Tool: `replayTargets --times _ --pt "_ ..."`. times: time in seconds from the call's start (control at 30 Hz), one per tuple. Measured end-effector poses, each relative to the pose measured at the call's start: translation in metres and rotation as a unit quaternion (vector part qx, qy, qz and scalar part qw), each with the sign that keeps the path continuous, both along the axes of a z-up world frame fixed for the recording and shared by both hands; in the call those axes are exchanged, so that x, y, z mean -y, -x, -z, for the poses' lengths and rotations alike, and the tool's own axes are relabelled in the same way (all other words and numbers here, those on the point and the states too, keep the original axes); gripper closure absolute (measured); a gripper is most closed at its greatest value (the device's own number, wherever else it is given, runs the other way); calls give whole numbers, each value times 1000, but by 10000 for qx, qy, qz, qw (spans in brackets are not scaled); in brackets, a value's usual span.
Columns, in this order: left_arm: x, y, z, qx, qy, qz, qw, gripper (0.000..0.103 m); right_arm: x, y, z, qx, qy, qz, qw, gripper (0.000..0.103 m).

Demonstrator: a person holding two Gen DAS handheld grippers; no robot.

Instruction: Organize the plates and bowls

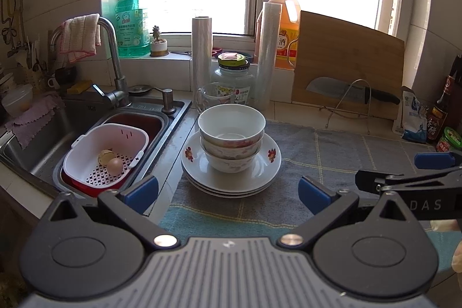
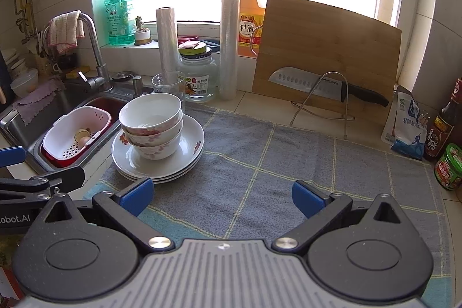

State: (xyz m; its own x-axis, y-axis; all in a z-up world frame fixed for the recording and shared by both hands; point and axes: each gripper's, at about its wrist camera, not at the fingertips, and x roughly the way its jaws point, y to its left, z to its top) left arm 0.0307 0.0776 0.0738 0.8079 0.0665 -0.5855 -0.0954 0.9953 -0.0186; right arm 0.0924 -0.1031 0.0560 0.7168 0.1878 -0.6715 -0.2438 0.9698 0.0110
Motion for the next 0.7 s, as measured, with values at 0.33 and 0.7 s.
replayTargets --times 0.33,0.7 --pt "0 -1 0 -8 6 -4 10000 1 0 0 1 10 24 -1 10000 0" --pt "0 -1 0 5 -6 -12 10000 1 -1 -1 1 23 20 13 10000 0"
